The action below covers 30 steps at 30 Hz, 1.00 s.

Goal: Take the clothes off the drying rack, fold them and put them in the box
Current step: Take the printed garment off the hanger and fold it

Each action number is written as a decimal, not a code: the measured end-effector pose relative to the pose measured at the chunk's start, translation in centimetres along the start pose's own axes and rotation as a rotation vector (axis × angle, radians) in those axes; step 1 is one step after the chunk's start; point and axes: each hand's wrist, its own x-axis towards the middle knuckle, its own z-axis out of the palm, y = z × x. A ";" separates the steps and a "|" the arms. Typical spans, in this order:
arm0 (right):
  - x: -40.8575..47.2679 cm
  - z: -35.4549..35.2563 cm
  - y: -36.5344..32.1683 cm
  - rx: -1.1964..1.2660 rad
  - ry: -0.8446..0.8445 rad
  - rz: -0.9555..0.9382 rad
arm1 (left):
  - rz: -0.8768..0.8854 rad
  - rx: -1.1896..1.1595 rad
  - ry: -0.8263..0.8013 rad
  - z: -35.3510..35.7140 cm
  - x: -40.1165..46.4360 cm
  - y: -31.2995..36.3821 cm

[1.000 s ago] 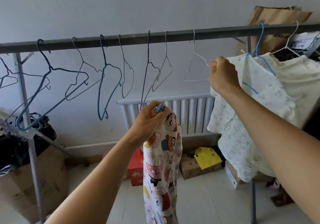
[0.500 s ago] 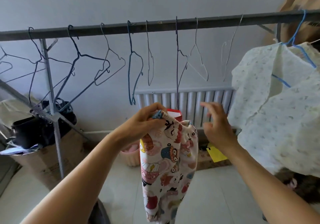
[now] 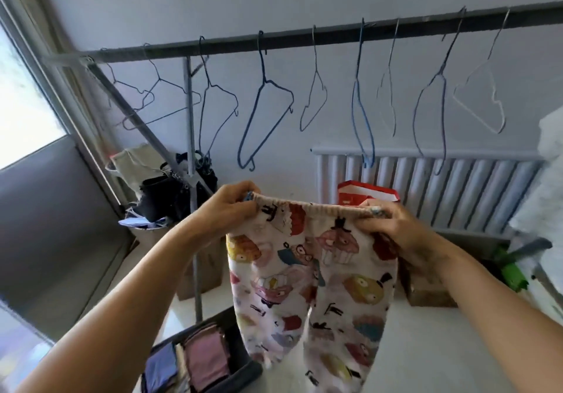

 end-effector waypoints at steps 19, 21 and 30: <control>4.0 11.7 -6.0 -0.543 0.041 -0.203 | -0.291 0.185 -0.015 -3.1 -2.6 -2.8; 3.9 12.9 -5.2 -0.571 0.095 -0.236 | -0.397 -0.047 0.067 -2.7 -2.7 -2.0; 3.0 17.2 -4.4 -0.343 -0.028 -0.281 | -0.458 -0.680 0.343 -2.5 -4.0 -0.9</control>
